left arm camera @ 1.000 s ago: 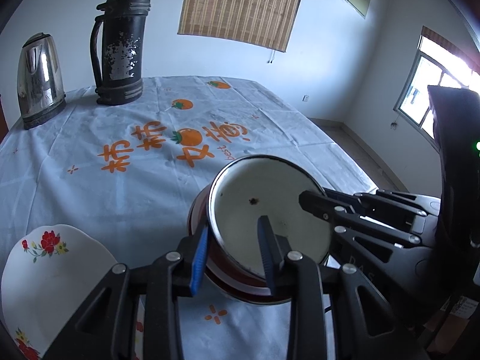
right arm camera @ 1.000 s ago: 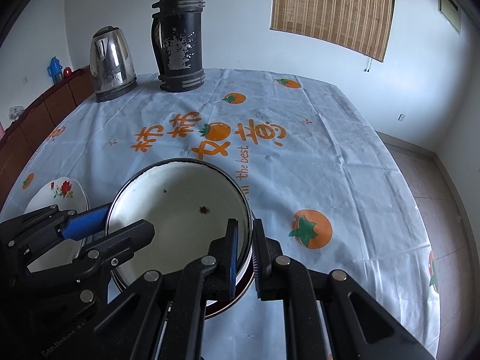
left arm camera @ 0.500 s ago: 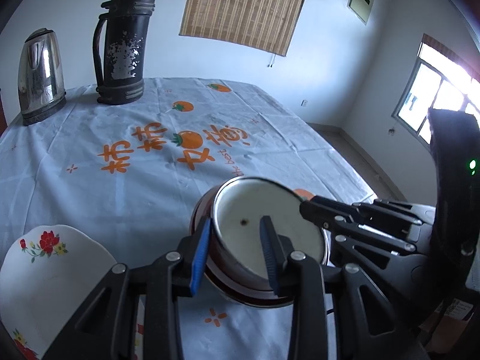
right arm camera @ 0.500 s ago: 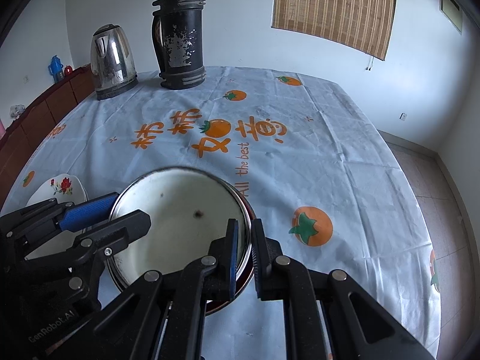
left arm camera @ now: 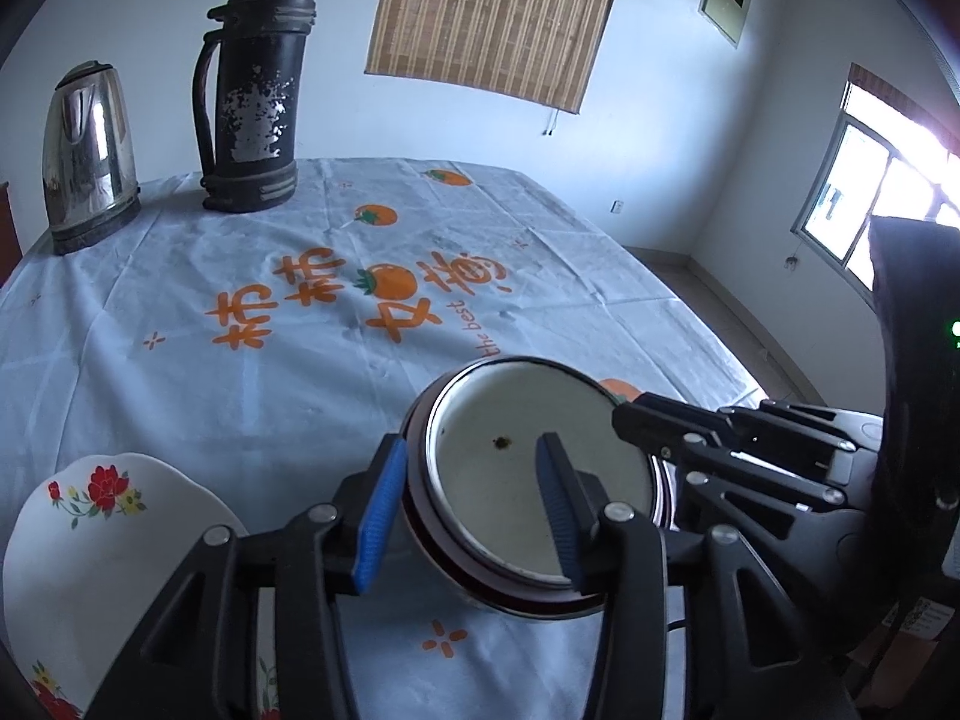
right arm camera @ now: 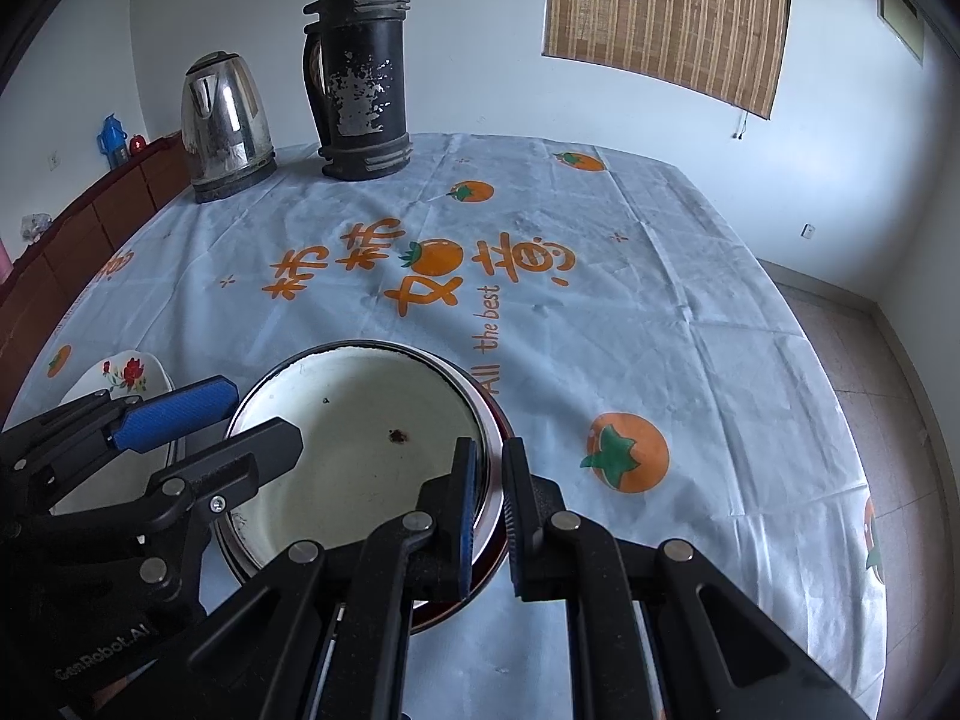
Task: Organize plates and bowls
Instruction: 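Lower the white enamel bowl into the pink bowl with both tools, then open both tools to release the white enamel bowl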
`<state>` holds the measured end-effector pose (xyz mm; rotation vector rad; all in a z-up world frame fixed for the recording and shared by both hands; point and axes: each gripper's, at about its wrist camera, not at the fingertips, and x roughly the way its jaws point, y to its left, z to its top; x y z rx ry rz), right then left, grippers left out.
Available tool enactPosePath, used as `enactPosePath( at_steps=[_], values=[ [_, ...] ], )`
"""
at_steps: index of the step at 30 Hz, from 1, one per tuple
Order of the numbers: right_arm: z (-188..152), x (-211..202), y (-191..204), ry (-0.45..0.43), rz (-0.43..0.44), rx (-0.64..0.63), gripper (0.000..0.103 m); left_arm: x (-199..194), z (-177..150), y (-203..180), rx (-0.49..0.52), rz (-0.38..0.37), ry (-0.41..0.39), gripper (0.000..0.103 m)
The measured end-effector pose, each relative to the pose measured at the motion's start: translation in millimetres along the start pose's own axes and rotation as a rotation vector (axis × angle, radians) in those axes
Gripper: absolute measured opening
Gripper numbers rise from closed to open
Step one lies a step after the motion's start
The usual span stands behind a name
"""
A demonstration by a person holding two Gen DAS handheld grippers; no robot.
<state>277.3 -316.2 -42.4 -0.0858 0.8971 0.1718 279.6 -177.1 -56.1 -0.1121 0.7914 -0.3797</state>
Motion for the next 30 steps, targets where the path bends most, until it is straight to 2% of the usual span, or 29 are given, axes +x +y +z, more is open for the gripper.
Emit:
enactPosePath(
  at_steps=[14, 28, 30],
  values=[
    [-4.3, -14.0, 1.9, -0.062, 0.022, 0.02, 0.01, -6.6, 1.1, -0.9, -0.003, 0.005, -0.013, 0.049],
    [-21.0, -28.1, -0.7, -0.145, 0.016, 0.064, 0.01, -19.8, 2.3, -6.6, 0.031, 0.04, -0.08, 0.053],
    [-22.3, -31.6, -0.9, -0.161, 0.016, 0.068, 0.01, -22.2, 2.1, -7.4, 0.038, 0.049, -0.099, 0.056]
  ],
)
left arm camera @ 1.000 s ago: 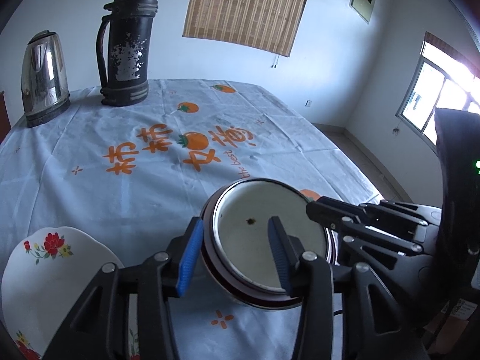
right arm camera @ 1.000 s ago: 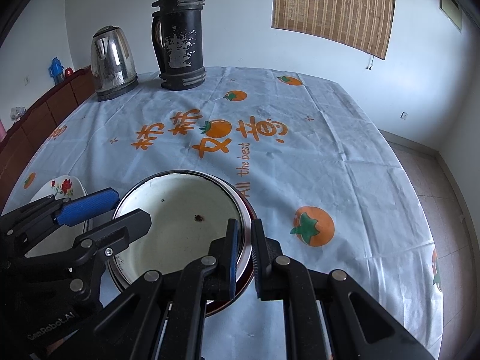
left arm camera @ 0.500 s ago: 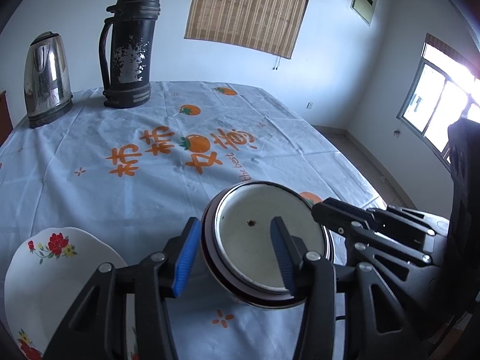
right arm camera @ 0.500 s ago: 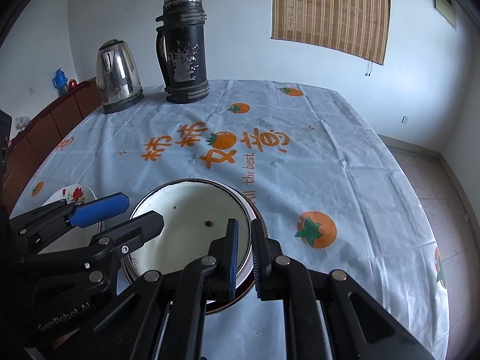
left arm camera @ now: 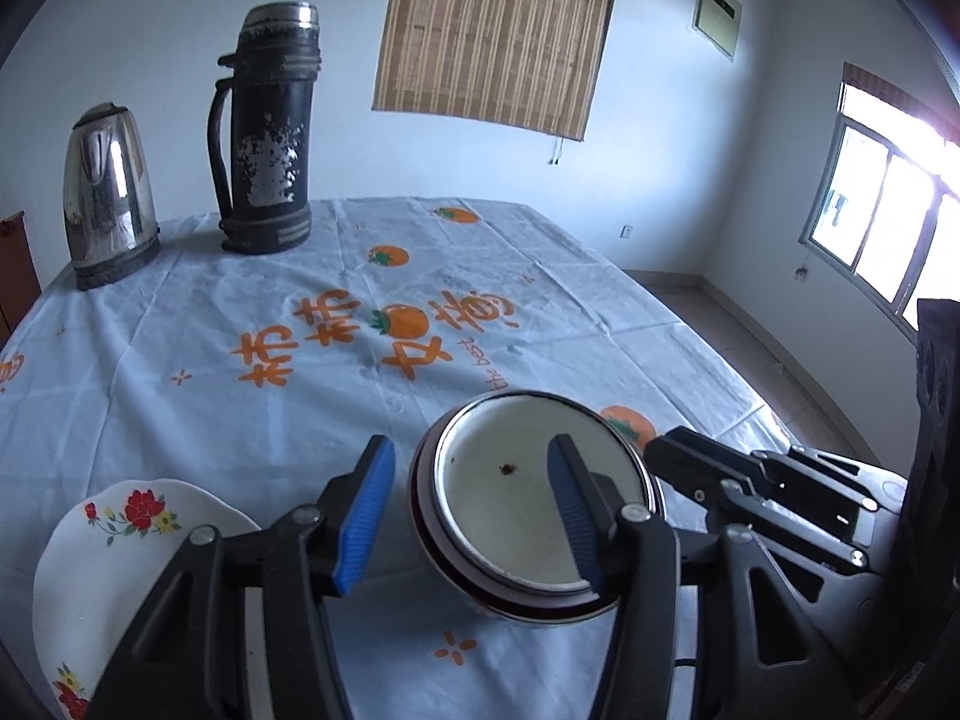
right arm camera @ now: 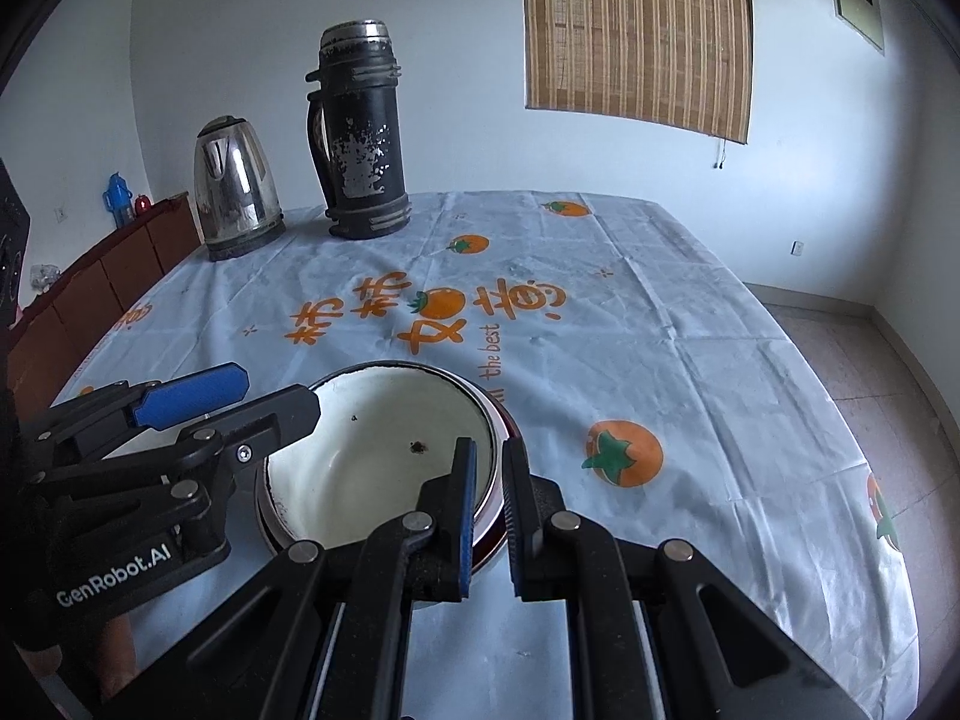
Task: Organize plates and bowls
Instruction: 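Open both tools to release the white enamel bowl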
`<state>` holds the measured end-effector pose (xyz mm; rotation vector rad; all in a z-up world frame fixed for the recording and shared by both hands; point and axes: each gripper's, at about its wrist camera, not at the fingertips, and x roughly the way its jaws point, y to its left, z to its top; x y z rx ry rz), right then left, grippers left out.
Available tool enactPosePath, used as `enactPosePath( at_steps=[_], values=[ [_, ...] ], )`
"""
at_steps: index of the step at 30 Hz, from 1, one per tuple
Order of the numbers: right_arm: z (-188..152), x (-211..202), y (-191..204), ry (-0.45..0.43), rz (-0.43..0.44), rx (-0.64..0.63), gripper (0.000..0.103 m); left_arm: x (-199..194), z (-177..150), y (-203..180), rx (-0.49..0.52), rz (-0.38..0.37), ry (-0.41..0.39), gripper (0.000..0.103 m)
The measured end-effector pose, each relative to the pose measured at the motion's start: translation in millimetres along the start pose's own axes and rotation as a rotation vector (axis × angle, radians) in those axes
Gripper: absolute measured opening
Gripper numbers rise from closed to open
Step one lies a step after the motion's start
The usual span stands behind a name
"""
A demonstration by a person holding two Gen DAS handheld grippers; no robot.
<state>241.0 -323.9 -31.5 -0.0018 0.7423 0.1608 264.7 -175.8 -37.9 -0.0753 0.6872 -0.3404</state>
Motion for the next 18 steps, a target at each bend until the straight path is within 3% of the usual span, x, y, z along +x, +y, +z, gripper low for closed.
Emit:
enactPosePath(
  at_steps=[15, 18],
  values=[
    [-14.7, -19.7, 3.2, -0.072, -0.03, -0.002, 0.01, -27.2, -15.7, -7.0, 0.078, 0.037, -0.118, 0.071],
    [-18.4, -23.1, 2.9, -0.086, -0.026, 0.013, 0.018, -31.5, -18.0, -5.5, 0.075, 0.027, -0.137, 0.076]
  ],
)
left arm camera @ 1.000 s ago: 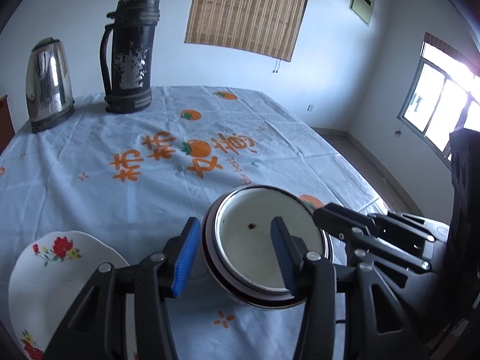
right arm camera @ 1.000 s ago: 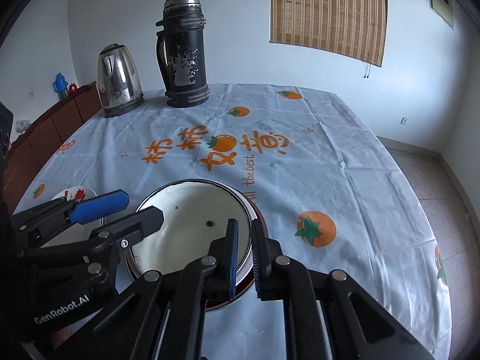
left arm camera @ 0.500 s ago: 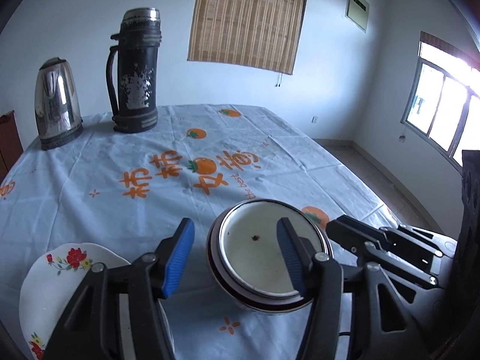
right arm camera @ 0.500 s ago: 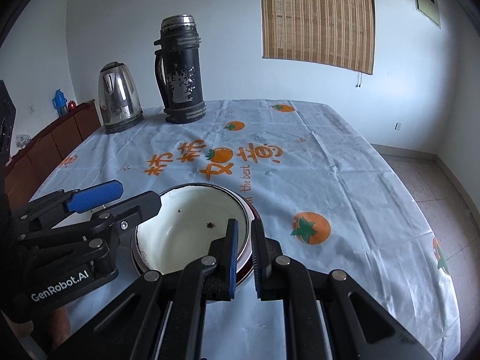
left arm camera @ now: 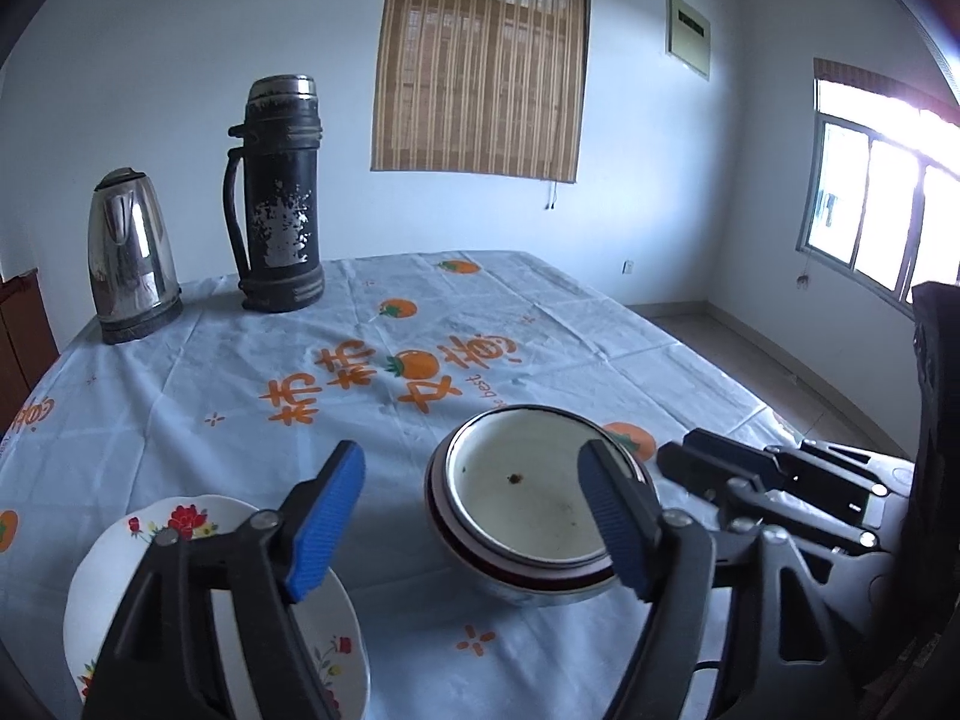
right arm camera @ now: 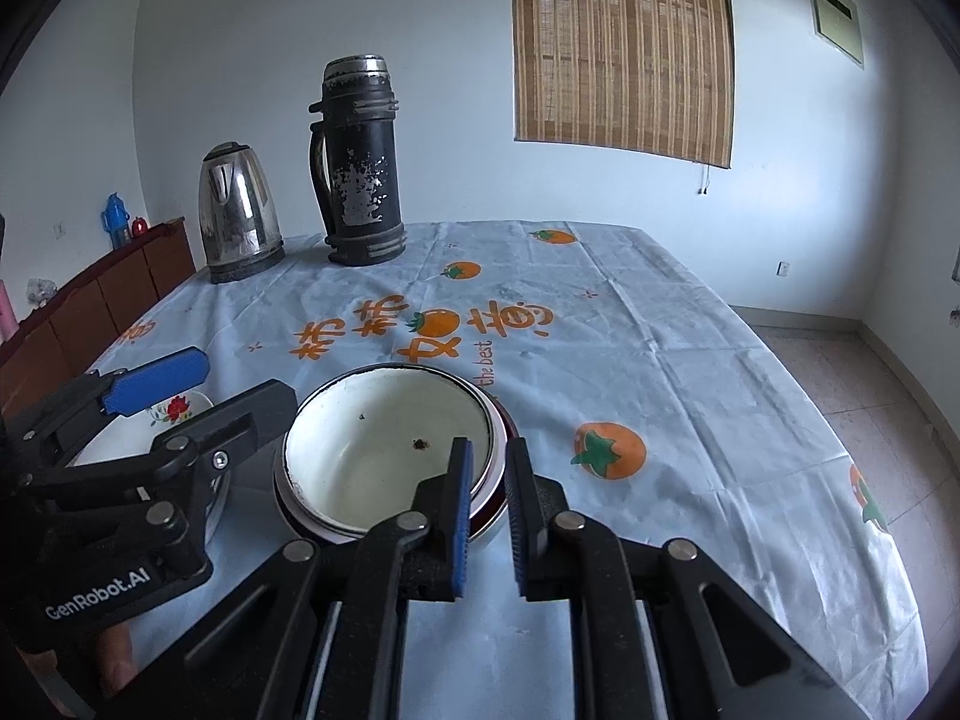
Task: Organize plates and bowls
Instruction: 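Open both tools to release the white enamel bowl, then close both tools on the rim of the nested bowl stack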
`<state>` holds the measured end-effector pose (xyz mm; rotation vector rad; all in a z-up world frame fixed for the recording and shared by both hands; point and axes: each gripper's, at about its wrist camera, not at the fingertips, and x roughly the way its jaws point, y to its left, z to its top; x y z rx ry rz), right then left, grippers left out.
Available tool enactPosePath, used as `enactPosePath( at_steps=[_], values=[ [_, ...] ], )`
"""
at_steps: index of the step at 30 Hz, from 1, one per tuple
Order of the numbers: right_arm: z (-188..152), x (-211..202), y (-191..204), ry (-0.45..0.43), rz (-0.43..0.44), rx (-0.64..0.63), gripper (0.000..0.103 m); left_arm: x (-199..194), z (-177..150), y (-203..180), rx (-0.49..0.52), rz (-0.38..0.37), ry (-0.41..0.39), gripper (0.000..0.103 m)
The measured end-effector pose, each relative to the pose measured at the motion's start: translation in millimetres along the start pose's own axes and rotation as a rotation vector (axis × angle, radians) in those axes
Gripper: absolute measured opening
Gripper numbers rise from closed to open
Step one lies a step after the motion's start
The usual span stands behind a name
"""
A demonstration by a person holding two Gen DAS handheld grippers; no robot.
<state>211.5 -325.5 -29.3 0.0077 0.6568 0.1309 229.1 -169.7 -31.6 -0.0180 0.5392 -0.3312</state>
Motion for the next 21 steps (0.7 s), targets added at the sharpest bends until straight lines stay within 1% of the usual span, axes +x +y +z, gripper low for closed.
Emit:
enactPosePath(
  at_steps=[1, 2, 4, 6, 8, 10, 11, 14, 16, 19, 21],
  values=[
    [-1.1, -0.5, -0.1, -0.003, -0.002, 0.004, 0.03, -0.7, -0.2, -0.5, 0.0, -0.002, -0.002, 0.077],
    [-1.9, -0.8, -0.4, -0.007, -0.01, 0.006, 0.038, -2.5, -0.4, -0.5, 0.003, -0.001, -0.007, 0.077],
    [-2.5, -2.4, -2.0, -0.014, -0.018, 0.011, 0.042, -4.3, -0.6, -1.3, 0.01, -0.005, -0.012, 0.077],
    [-1.8, -2.2, -3.5, -0.009, -0.011, 0.013, 0.042, -4.2, -0.8, -1.7, 0.011, -0.008, -0.01, 0.077],
    [-0.8, -0.6, -4.7, -0.002, -0.026, 0.004, 0.042, 0.2, -1.6, -2.4, 0.014, -0.006, 0.0, 0.077],
    [0.6, 5.1, -7.3, 0.021, -0.024, 0.006, 0.043, 10.2, -2.3, -1.4, 0.006, 0.002, 0.033, 0.077],
    [1.5, 10.3, -8.4, 0.04, -0.021, 0.008, 0.043, 19.1, -2.9, 0.7, -0.01, 0.001, 0.068, 0.077],
    [3.5, 28.0, -14.2, 0.096, -0.003, 0.04, 0.043, 36.0, -6.2, 5.3, -0.054, -0.03, 0.142, 0.077],
    [4.7, 36.5, -18.7, 0.121, 0.027, 0.068, 0.043, 41.4, -8.0, 4.9, -0.057, -0.017, 0.163, 0.077],
    [5.7, 47.2, -23.3, 0.157, 0.048, 0.091, 0.043, 45.7, -9.3, 2.6, -0.055, -0.014, 0.179, 0.077],
    [5.9, 52.4, -26.1, 0.172, 0.064, 0.102, 0.043, 50.1, -10.9, 2.7, -0.065, -0.02, 0.204, 0.077]
  ],
)
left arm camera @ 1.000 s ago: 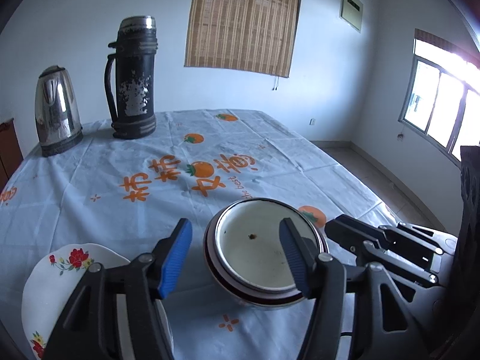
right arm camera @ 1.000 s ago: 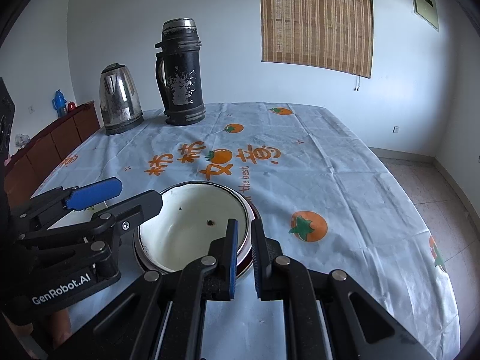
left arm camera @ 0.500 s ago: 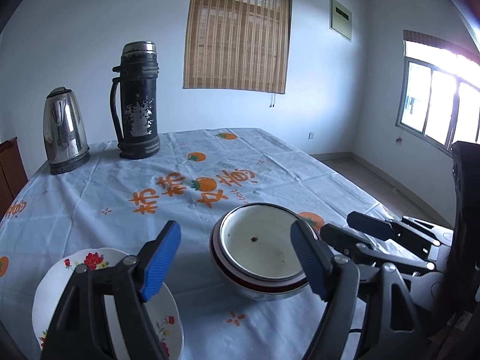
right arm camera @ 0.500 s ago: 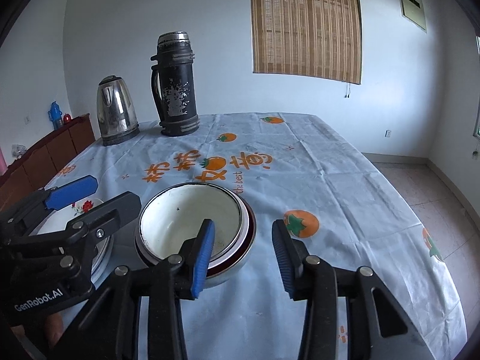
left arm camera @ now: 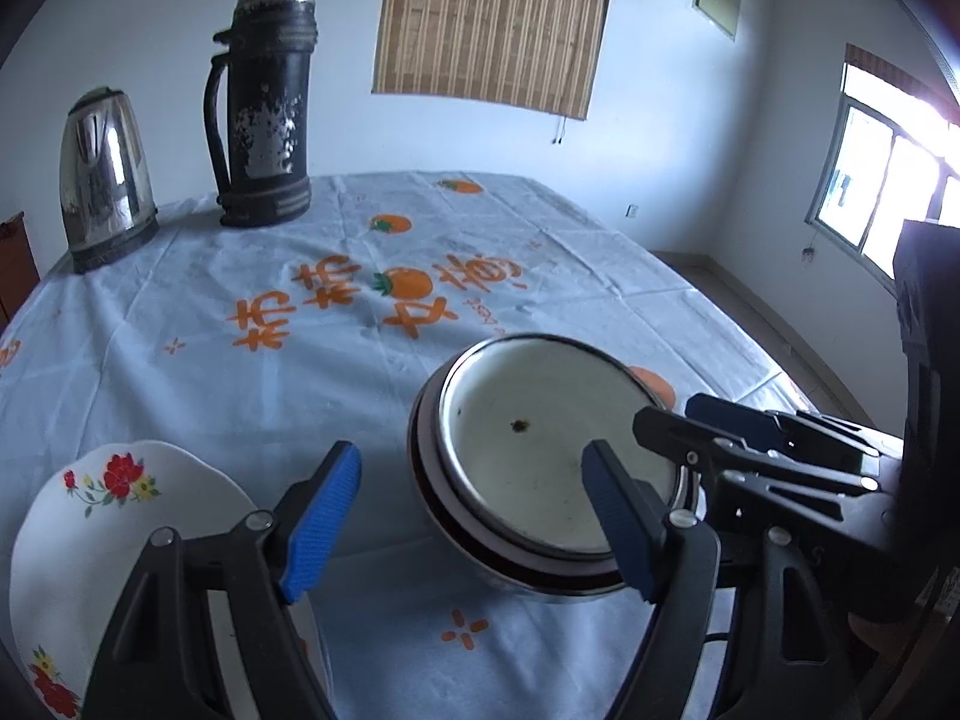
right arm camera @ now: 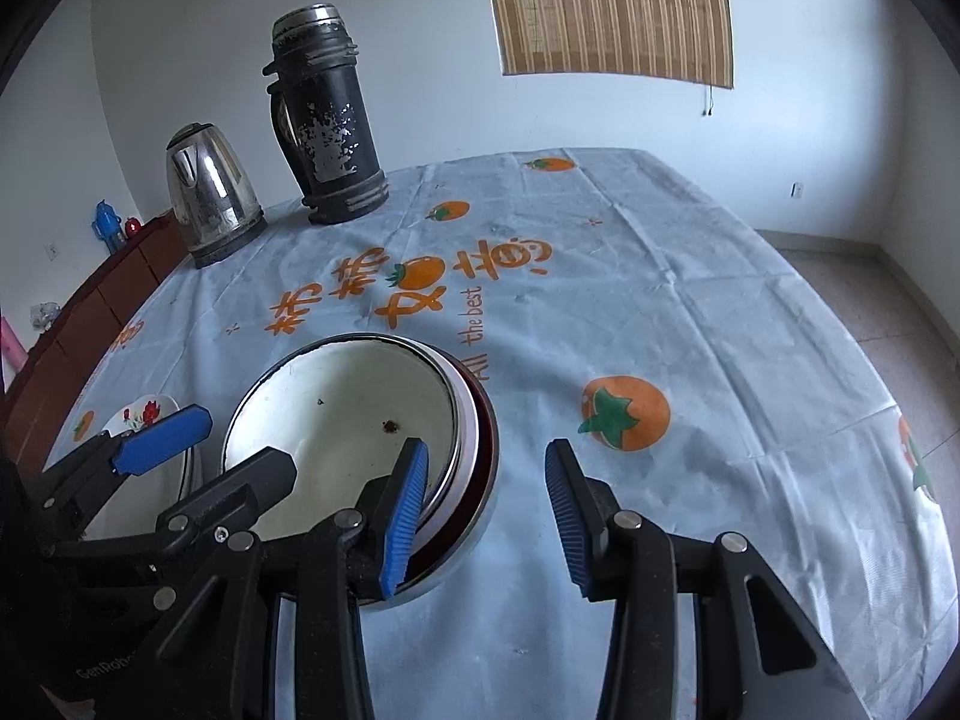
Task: Organize plates and bowls
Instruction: 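Close both tools on the rim of the nested bowl stack, then lift the nested bowl stack with both tools toward the red-flower plate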
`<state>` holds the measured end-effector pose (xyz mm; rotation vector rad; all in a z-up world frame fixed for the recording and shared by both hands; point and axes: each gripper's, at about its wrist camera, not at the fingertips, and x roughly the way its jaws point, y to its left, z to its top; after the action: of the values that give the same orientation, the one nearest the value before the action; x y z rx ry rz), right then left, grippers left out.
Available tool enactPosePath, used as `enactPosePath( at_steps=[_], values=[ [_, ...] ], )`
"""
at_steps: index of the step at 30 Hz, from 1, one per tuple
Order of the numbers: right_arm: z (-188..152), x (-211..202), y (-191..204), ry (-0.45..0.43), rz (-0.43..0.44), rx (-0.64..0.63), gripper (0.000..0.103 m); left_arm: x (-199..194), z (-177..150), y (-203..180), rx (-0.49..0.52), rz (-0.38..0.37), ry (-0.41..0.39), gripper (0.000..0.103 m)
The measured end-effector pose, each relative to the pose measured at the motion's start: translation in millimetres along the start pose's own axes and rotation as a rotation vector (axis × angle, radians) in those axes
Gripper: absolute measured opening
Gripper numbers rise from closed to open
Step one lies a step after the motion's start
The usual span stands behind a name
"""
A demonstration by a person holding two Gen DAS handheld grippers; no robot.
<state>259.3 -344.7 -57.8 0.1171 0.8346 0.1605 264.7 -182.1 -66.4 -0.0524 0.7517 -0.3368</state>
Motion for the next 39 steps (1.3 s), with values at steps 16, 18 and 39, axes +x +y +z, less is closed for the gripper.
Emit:
enactPosePath(
  at_steps=[16, 18, 39],
  values=[
    [-2.0, 15.6, 2.8, 0.051, 0.041, -0.004, 0.028, 11.5, -3.6, -1.4, -0.007, -0.056, 0.059, 0.059],
    [-2.7, 14.3, 1.8, 0.051, 0.037, 0.003, 0.028, 10.5, -4.1, -4.0, 0.002, -0.047, 0.056, 0.057],
    [1.1, -9.3, 21.4, 0.061, 0.048, -0.047, 0.027, -26.1, -0.2, 4.0, -0.056, -0.03, 0.008, 0.057]
  ],
)
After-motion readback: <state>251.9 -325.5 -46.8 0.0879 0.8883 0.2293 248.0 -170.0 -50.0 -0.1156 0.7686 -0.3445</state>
